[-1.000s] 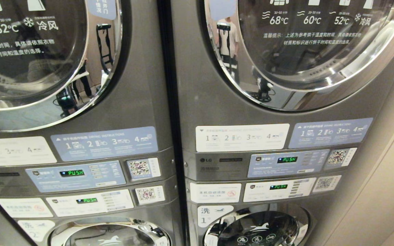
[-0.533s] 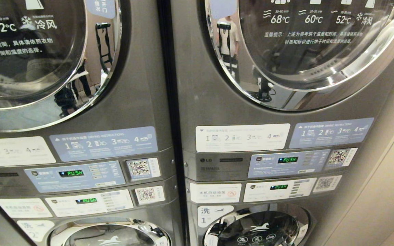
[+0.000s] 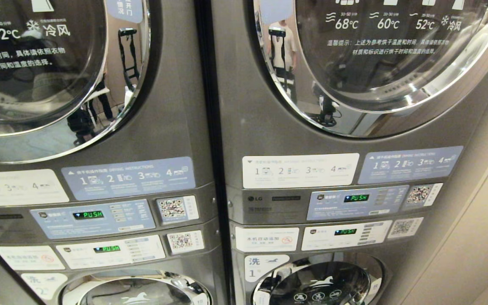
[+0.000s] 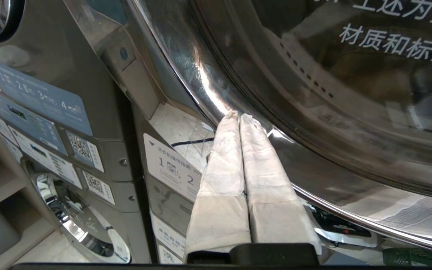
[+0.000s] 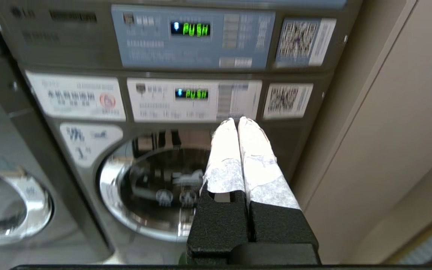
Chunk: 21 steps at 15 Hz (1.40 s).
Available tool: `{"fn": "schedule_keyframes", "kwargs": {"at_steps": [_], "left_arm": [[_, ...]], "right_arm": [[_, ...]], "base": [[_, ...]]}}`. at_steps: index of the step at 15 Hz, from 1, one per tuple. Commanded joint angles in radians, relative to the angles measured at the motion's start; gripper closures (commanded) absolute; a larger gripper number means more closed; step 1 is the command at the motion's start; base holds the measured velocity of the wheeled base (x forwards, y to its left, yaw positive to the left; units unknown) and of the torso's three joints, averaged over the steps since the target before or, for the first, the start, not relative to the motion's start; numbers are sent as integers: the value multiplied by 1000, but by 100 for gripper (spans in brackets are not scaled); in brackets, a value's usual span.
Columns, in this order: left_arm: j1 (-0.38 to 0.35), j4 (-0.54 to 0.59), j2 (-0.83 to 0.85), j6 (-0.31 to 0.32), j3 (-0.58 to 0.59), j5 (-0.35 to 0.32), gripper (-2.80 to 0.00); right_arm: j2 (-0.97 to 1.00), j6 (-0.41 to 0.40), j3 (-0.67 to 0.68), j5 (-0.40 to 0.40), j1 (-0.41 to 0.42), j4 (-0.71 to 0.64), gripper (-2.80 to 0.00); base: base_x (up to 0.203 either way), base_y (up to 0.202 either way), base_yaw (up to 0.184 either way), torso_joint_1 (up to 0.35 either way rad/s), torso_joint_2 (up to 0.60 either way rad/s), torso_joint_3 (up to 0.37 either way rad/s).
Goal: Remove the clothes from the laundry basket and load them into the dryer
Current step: Close the dryer
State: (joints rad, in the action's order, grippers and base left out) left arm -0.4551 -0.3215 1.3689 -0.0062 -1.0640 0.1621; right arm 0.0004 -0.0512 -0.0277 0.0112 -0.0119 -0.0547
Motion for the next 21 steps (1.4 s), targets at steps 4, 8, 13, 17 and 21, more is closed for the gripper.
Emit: {"fn": "schedule_keyframes", "kwargs": {"at_steps": [4, 8, 13, 17, 21], "left_arm": [[0, -2, -11, 1, 7, 4, 0], [0, -1, -30, 2, 9, 7, 0], [0, -1, -33, 2, 9, 2, 0], [7, -4, -26, -6, 10, -174, 0], [1, -57, 44, -2, -2, -393, 0]], "right_arm": [[0, -39, 28, 6, 0, 49, 0], [0, -39, 28, 6, 0, 49, 0], [0, -38, 28, 4, 0, 49, 0], [-1, -36, 28, 4, 0, 49, 0], [-1, -33, 28, 3, 0, 49, 0]], "base": [[0, 0, 0, 0, 0, 0], [0, 0, 0, 0, 0, 0], [2, -9, 108, 1, 4, 1], [1, -9, 200, 2, 3, 2], [0, -3, 49, 0, 1, 2]]}}
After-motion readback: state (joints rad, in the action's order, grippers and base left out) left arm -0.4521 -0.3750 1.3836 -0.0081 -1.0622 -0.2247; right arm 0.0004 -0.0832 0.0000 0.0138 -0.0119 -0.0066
